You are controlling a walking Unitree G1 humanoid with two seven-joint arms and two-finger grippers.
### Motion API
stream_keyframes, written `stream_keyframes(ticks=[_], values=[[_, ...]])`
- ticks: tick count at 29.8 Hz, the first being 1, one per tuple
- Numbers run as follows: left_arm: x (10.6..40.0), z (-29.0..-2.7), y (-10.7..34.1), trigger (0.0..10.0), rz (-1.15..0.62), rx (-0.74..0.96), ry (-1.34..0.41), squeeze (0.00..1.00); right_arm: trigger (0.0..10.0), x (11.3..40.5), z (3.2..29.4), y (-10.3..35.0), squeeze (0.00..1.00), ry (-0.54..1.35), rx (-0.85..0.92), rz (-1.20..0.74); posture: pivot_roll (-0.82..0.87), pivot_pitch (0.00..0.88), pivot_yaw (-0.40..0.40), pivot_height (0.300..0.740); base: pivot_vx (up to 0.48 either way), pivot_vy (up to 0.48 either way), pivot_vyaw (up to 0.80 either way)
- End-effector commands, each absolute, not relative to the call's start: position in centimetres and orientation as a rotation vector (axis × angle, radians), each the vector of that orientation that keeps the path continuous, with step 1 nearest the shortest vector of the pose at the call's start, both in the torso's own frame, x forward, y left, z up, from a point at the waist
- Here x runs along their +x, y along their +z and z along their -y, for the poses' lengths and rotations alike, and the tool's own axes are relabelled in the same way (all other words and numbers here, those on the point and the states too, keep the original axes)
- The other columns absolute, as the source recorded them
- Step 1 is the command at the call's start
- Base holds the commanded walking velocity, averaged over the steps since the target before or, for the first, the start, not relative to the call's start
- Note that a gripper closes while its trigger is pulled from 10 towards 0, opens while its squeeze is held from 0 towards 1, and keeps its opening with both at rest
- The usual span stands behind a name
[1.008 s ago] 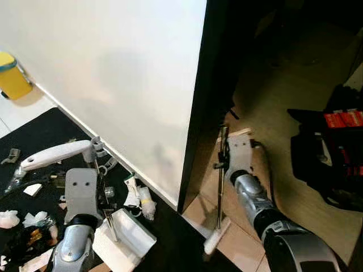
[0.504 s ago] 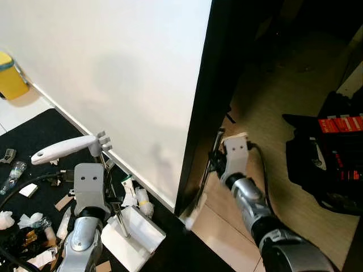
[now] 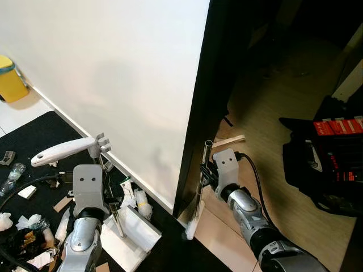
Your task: Sweep floor
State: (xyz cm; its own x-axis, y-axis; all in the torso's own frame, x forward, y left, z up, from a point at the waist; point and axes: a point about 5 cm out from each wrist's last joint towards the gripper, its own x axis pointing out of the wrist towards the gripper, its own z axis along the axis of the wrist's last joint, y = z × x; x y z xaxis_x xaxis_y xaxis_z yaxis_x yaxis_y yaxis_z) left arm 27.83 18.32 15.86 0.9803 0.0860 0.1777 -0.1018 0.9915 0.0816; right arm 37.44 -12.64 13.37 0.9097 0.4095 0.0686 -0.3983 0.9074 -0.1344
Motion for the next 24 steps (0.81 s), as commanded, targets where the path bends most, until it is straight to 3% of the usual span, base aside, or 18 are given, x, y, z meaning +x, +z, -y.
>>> stream_keyframes(ticks=[1,13,24], values=[[27.7,-18.1,16.0,10.0,0.208,0.088,0.101,0.0,10.0,37.4,12.9,13.9,0.0,0.428,-0.114,0.134,0.19,0.261,-0.016,0.74,0.0,0.0,0.0],[27.8,-17.9,16.0,10.0,0.205,0.08,0.063,0.0,10.0,37.6,14.6,15.6,0.0,0.506,-0.115,0.176,0.17,0.244,-0.015,0.74,0.0,0.0,0.0],[28.1,-17.1,15.8,10.0,0.191,0.051,-0.025,0.0,10.0,35.9,15.6,14.6,0.0,0.619,-0.169,0.166,0.14,0.213,0.005,0.74,0.0,0.0,0.0]])
